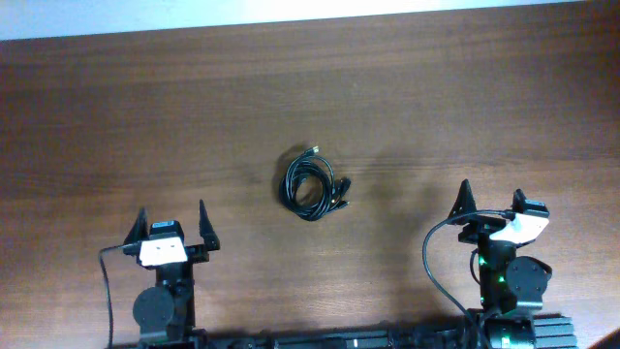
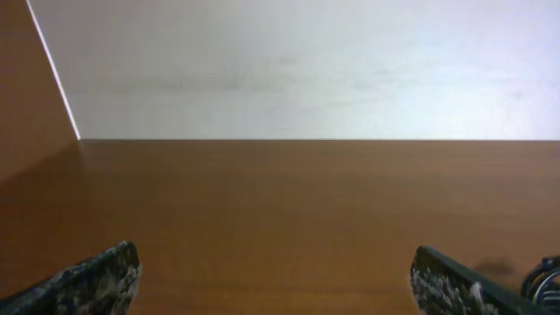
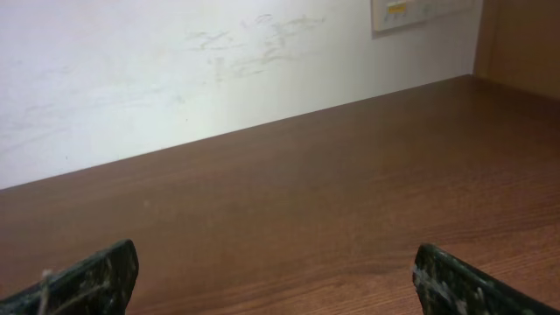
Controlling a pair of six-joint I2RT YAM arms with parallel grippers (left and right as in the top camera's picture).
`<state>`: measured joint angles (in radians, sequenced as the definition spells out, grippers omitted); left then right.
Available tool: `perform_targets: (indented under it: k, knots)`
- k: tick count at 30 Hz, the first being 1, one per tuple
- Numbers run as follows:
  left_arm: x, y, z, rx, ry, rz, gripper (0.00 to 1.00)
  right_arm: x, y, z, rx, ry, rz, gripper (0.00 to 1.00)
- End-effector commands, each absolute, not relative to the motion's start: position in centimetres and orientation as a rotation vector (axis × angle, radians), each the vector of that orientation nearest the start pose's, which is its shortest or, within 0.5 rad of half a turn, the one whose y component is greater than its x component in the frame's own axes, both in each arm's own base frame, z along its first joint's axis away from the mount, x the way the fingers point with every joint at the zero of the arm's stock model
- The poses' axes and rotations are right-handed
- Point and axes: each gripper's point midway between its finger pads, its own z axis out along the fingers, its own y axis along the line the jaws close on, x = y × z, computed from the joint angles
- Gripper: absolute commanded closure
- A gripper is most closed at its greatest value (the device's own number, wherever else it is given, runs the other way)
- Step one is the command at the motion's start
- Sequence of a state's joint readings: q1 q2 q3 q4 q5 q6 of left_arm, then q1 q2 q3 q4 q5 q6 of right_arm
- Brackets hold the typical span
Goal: Untangle cables
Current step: 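Move the left gripper forward to the tangled black cable bundle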
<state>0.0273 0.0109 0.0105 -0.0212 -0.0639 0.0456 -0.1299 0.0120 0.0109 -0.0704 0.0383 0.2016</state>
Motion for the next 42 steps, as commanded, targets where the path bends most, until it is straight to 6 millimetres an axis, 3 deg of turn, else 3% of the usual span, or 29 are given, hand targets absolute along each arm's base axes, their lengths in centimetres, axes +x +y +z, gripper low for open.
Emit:
perform_targets:
  k: [1,4,7,8,12,16,18,20,23,26,29,31,34,35,37,42]
  knots:
    - [24.6,1.1,15.6,0.007,1.653,0.085,0.01,24.2,-4.1,15.7,0.307,1.616,-0.002,0.01]
    - [24.7,0.7,17.0,0.020,1.597,0.068,0.01,24.2,-4.1,15.7,0.307,1.616,-0.002,0.01]
    - [24.3,-2.3,20.3,0.089,1.472,-0.140,0.01,24.2,-4.1,15.7,0.307,1.615,-0.002,0.02]
    - [24.0,-2.7,20.9,0.034,1.485,-0.233,0.01,24.2,-4.1,15.7,0.307,1.616,-0.002,0.01]
    - [23.4,-2.5,23.1,0.003,1.617,-0.240,0.01,24.2,-4.1,15.7,0.307,1.616,-0.002,0.02]
    - [26.9,-2.1,27.3,-0.035,1.785,-0.231,0.01,24.2,-4.1,15.7,0.307,1.616,-0.002,0.01]
    - [29.7,-2.2,27.4,-0.053,1.940,-0.240,0.01,24.2,-4.1,15.7,0.307,1.615,-0.002,0.01]
    - [31.5,-3.0,26.7,-0.043,2.087,-0.262,0.01,24.2,-4.1,15.7,0.307,1.616,-0.002,0.01]
    - [34.3,-8.0,25.3,0.094,2.241,-0.348,0.01,24.2,-4.2,15.7,0.307,1.615,-0.002,0.01]
    - [34.8,-11.3,22.0,0.192,2.341,-0.387,0.01,24.2,-4.1,15.7,0.307,1.615,-0.002,0.01]
    - [33.7,-15.3,20.1,0.308,2.407,-0.650,0.01,24.2,-4.2,15.7,0.307,1.615,-0.002,0.01]
    - [34.3,-15.5,18.5,0.290,2.450,-0.660,0.01,24.2,-4.1,15.7,0.307,1.615,-0.002,0.01]
    - [34.5,-12.3,13.5,-0.243,2.655,-0.423,0.14,24.2,-4.1,15.7,0.307,1.615,-0.002,0.01]
    - [34.1,-12.5,12.4,-0.299,2.687,-0.368,0.16,24.2,-4.1,15.7,0.307,1.616,-0.002,0.01]
    - [32.9,-14.0,9.6,-0.344,2.767,-0.269,0.31,24.2,-4.1,15.7,0.307,1.616,-0.002,0.01]
    - [31.3,-14.5,4.0,-0.507,2.900,-0.121,0.44,24.2,-4.1,15.7,0.307,1.616,-0.002,0.01]
